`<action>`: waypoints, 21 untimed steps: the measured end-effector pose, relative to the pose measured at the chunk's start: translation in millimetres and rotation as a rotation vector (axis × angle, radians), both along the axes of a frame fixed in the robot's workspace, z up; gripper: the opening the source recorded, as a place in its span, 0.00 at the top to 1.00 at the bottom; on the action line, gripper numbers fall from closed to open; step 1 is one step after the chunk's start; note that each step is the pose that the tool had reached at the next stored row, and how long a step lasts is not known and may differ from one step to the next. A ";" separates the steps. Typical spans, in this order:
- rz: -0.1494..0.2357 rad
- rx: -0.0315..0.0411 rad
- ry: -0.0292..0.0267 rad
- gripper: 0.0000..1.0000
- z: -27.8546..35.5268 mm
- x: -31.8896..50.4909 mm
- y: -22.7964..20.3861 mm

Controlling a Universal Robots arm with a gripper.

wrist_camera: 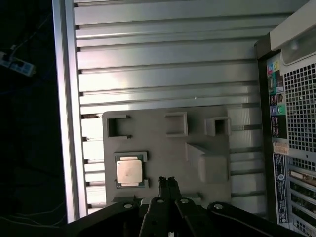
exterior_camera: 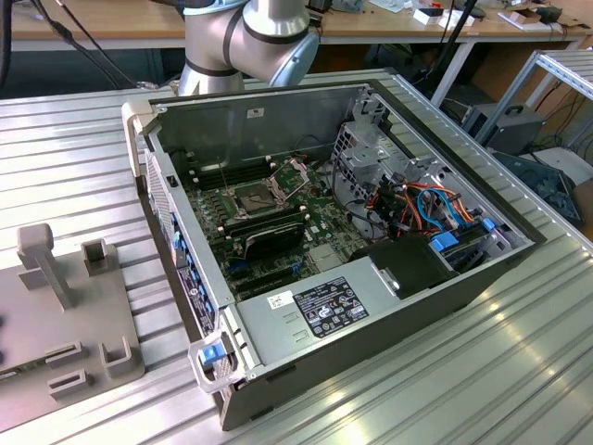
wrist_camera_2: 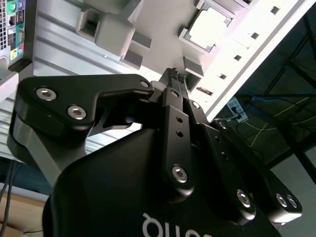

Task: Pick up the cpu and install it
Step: 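Reach for the cpu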

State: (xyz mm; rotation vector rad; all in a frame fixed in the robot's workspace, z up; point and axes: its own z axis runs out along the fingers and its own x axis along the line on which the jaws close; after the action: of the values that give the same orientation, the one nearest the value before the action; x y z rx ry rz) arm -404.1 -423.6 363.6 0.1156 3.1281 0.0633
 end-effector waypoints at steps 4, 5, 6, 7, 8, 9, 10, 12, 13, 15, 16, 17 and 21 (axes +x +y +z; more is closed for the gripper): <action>0.000 -0.0007 0.0079 0.89 -3.9 -10.6 0.0; 0.000 -0.0008 0.0096 0.89 -4.7 -12.9 0.0; 0.000 -0.0007 0.0104 0.89 -5.1 -14.3 0.0; 0.000 -0.0007 0.0108 0.89 -5.5 -15.3 0.0; 0.000 -0.0007 0.0111 0.89 -5.7 -16.2 0.0; 0.000 -0.0008 0.0113 0.89 -5.8 -17.0 0.0; 0.000 -0.0008 0.0113 0.89 -5.9 -17.8 0.0; 0.000 -0.0007 0.0112 0.89 -6.0 -18.3 -0.1; 0.000 -0.0007 0.0113 0.89 -5.9 -18.5 0.0; 0.000 -0.0007 0.0113 0.89 -6.0 -19.4 0.0; 0.000 -0.0007 0.0113 0.89 -6.0 -19.5 0.0; 0.000 -0.0007 0.0113 0.89 -6.0 -19.8 0.0; 0.000 -0.0007 0.0113 0.89 -6.0 -20.1 0.0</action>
State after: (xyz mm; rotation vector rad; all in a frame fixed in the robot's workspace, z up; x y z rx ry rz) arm -424.2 -423.6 357.6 0.1164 3.1394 0.0617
